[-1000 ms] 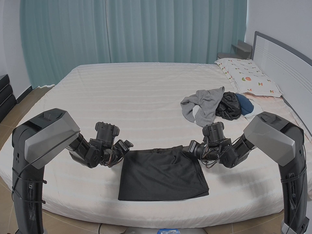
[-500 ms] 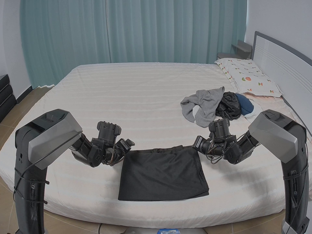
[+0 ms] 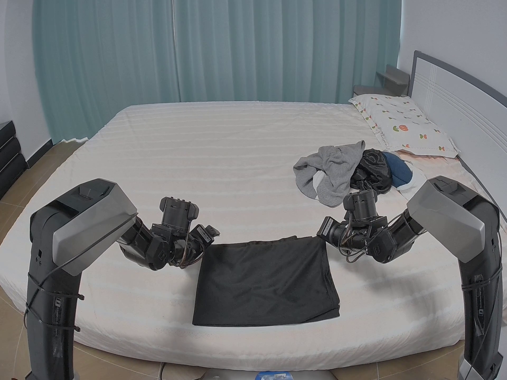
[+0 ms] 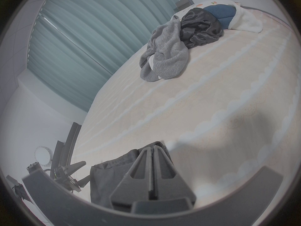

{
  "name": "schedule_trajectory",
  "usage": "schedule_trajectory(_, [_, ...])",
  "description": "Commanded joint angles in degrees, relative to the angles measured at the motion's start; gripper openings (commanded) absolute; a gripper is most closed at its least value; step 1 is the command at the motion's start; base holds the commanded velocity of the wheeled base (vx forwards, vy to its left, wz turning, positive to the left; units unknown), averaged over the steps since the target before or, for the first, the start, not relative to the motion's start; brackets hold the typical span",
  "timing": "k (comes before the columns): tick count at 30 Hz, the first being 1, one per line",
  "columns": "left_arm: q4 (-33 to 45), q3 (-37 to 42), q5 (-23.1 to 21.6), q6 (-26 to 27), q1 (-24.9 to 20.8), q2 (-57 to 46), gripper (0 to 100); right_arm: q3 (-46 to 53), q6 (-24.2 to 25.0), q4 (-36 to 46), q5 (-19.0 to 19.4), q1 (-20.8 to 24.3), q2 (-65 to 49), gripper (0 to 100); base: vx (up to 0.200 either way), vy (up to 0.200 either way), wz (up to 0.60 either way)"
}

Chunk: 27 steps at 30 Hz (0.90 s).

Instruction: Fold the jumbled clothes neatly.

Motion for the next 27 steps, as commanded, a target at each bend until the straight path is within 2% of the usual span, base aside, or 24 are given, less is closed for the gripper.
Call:
schedule_trajectory(1, [0.3, -0.1, 0.0, 0.0, 0.0, 0.1, 0, 0.1, 0.0, 0.0, 0.1, 0.0, -0.1, 0, 0.0, 0.0, 0.0])
schedule_trajectory(27, [0.1, 2.0, 0.5, -0.5, 1.5, -1.3, 0, -0.9, 0.2, -0.1, -0.2, -0.5, 0.9, 0, 0.0, 0.0, 0.0])
